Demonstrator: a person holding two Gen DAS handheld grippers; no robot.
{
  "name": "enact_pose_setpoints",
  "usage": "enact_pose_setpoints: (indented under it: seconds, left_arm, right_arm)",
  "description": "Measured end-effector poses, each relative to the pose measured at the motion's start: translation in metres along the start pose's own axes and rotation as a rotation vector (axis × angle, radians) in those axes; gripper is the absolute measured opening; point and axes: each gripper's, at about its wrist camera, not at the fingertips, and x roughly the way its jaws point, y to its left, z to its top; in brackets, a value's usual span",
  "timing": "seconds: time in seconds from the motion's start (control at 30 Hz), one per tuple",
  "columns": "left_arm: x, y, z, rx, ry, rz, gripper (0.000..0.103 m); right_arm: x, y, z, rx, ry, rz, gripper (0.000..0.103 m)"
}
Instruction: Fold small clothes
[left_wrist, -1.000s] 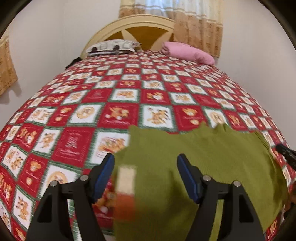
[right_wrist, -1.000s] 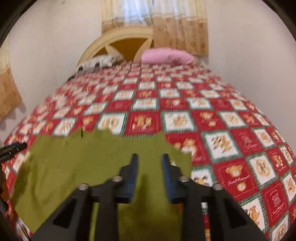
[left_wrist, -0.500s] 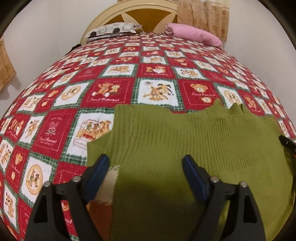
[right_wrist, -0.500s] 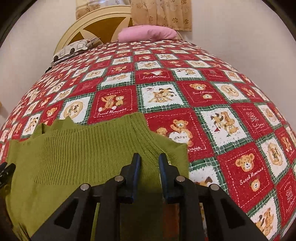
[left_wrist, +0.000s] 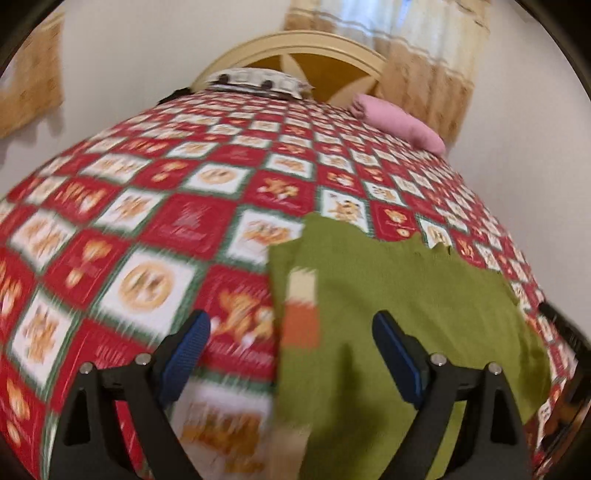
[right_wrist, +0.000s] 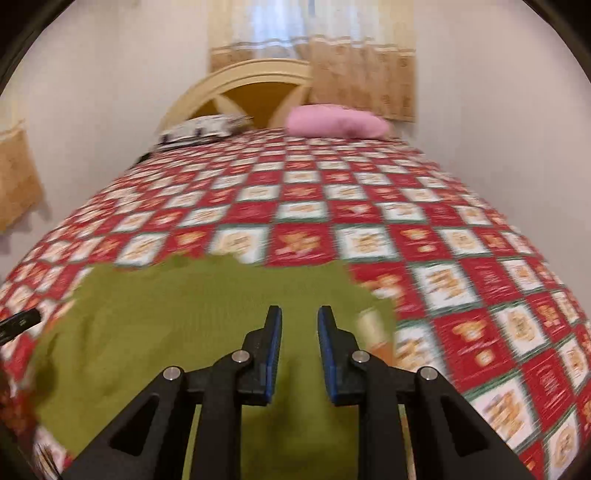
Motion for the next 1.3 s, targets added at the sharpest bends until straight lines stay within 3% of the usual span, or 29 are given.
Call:
enact_pose_setpoints:
  seconds: [0.1,0.23,0.4,0.47,0.6,0.77,1.3]
  left_arm:
    - [-0.009,0.006,-0.018,-0.039,0.005,-0.017,0.092]
    - [-0.008,0.003,-0.032,-0.029,0.035,-0.024,0.092]
    - [0.012,0.005,-0.044,-0.073,0.108,-0.059,0.092]
    - [0.014,0.003,-0.046,-0.069,0.097,-0.051,0.091]
    - [0.027,-0.001,-0.035,-0.11,0.104,-0.13,0.093]
    - [0.032,-0.012,-0.037,-0.051,0.074,-0.073,0.094]
    - [0.027,-0.014,-0.043,-0.03,0.066,-0.043,0.095]
  right_arm:
    - [0.0,0.033,-0.018,-0.024,0.043,0.073,0.02]
    - [0.013,0.057,-0.038,-0.024,0.084,0.102,0.02]
    - [0.027,0.055,-0.049,0.003,0.116,0.106,0.02]
    - [0.026,0.053,-0.051,0.014,0.117,0.116,0.02]
    - [0.029,0.054,-0.053,0.009,0.113,0.118,0.021]
    - [0.029,0.046,-0.056,0.052,0.101,0.164,0.021]
    - [0.029,0.033,-0.058,0.137,0.1,0.236,0.021]
